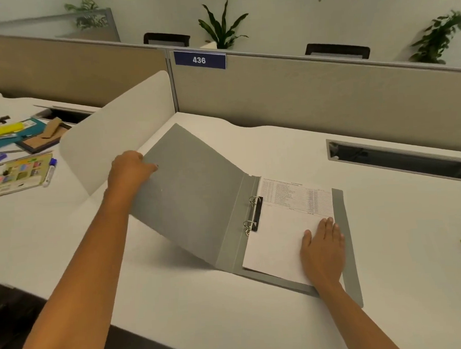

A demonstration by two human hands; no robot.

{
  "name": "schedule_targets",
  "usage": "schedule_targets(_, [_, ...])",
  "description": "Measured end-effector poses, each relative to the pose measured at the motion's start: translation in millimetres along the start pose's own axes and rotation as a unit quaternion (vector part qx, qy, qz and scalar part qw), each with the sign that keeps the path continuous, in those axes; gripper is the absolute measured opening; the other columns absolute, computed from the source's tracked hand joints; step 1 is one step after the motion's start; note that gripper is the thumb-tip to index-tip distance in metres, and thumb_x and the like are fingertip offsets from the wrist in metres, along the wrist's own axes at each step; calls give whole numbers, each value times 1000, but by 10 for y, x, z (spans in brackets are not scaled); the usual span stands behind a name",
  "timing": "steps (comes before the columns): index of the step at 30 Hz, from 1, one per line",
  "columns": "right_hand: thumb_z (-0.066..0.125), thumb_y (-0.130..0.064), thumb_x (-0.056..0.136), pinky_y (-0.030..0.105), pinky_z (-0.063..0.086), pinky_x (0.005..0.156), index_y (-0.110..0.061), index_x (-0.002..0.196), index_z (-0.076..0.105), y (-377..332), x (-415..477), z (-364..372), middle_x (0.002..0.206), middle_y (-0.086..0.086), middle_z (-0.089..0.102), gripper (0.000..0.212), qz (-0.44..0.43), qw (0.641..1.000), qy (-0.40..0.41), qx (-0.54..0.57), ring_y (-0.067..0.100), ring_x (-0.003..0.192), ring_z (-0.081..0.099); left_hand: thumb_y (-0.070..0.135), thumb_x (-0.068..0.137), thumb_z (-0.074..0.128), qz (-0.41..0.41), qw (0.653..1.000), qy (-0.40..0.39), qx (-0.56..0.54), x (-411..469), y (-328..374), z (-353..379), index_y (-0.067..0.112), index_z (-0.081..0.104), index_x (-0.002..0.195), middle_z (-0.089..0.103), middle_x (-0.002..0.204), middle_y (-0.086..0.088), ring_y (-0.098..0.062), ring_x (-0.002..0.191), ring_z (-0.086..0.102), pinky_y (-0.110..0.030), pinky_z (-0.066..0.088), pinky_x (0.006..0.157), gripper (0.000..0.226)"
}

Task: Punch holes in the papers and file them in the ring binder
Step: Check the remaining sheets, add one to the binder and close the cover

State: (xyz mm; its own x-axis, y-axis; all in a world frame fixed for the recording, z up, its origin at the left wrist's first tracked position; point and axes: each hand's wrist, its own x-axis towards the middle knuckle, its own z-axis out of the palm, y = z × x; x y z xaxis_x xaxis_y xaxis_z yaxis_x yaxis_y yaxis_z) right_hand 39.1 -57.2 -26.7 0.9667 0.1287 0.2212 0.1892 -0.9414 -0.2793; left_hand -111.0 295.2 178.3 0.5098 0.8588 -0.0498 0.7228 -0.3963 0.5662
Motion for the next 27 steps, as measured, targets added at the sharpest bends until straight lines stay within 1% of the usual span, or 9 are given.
schedule_targets(4, [33, -33, 99, 44, 19, 119, 5, 145, 34, 7, 9, 4, 151, 20, 36, 60, -4, 1000, 7, 2, 34, 142, 31, 23, 89, 64, 68, 982, -143, -107, -301, 382, -441, 11, 61, 121, 63, 108, -10, -30, 96, 59, -35, 45, 85, 34])
schedule_targets(8, [36, -32, 99, 42, 16, 120, 4, 146, 32, 11, 11, -9, 152, 19, 34, 59, -4, 1000, 11, 13, 32, 143, 28, 40, 94, 49, 152, 930, -267, -201, -666, 668, -432, 24, 65, 106, 73, 92, 10, -7, 83, 69, -17, 54, 70, 25])
schedule_targets(13, [38, -18, 100, 37, 16, 121, -3, 142, 42, 19, 4, -174, 151, 12, 40, 45, 35, 984, 9, 177, 26, 143, 30, 65, 90, 29, 189, 876, -322, -306, -923, 845, 154, 29, 48, 138, 60, 132, 1, -11, 122, 55, -32, 42, 106, 63])
schedule_targets(15, [42, -15, 100, 38, 26, 117, -8, 136, 53, 14, -43, -337, 144, 8, 50, 38, 79, 949, 44, 301, 27, 138, 39, 71, 88, 30, 205, 857, -338, -330, -1028, 908, 429, 38, 35, 145, 37, 147, 22, 5, 132, 36, -33, 30, 115, 66])
schedule_targets(17, [44, -14, 99, 31, 35, 110, -12, 130, 59, 9, -86, -518, 135, 5, 59, 34, 103, 924, 74, 362, 26, 127, 52, 62, 94, 27, 228, 849, -335, -338, -1130, 959, 698, 40, 26, 148, 27, 138, 37, 22, 121, 32, -17, 31, 110, 58])
schedule_targets(19, [44, -13, 100, 23, 39, 104, -12, 126, 63, 30, -111, -642, 127, 4, 65, 32, 120, 901, 78, 409, 21, 117, 60, 58, 96, 26, 248, 865, -313, -303, -1241, 1010, 938, 47, 17, 146, 25, 146, 31, 5, 131, 37, -17, 35, 105, 52])
schedule_targets(22, [45, -13, 100, 36, 52, 98, -9, 120, 67, 60, -117, -814, 118, 5, 69, 30, 142, 844, 68, 513, 12, 103, 68, 65, 90, 28, 278, 902, -269, -192, -1355, 1066, 1251, 50, 6, 145, -3, 161, 10, -23, 144, 24, -48, 26, 116, 61])
schedule_targets(24, [45, -15, 99, 35, 56, 90, -7, 116, 69, 96, -84, -925, 113, 8, 71, 30, 156, 804, 50, 571, 5, 91, 71, 60, 92, 29, 300, 908, -254, -144, -1409, 1094, 1432, 40, 4, 150, -10, 161, 5, -27, 148, 10, -51, 15, 118, 66])
schedule_targets(27, [43, -35, 99, 42, 52, 90, -7, 116, 68, 210, 32, -1043, 114, 14, 70, 41, 222, 695, -46, 682, 27, 103, 67, 55, 95, 32, 341, 905, -240, -86, -1494, 1113, 1626, 34, 5, 151, -14, 161, 1, -27, 148, -7, -46, 0, 120, 66])
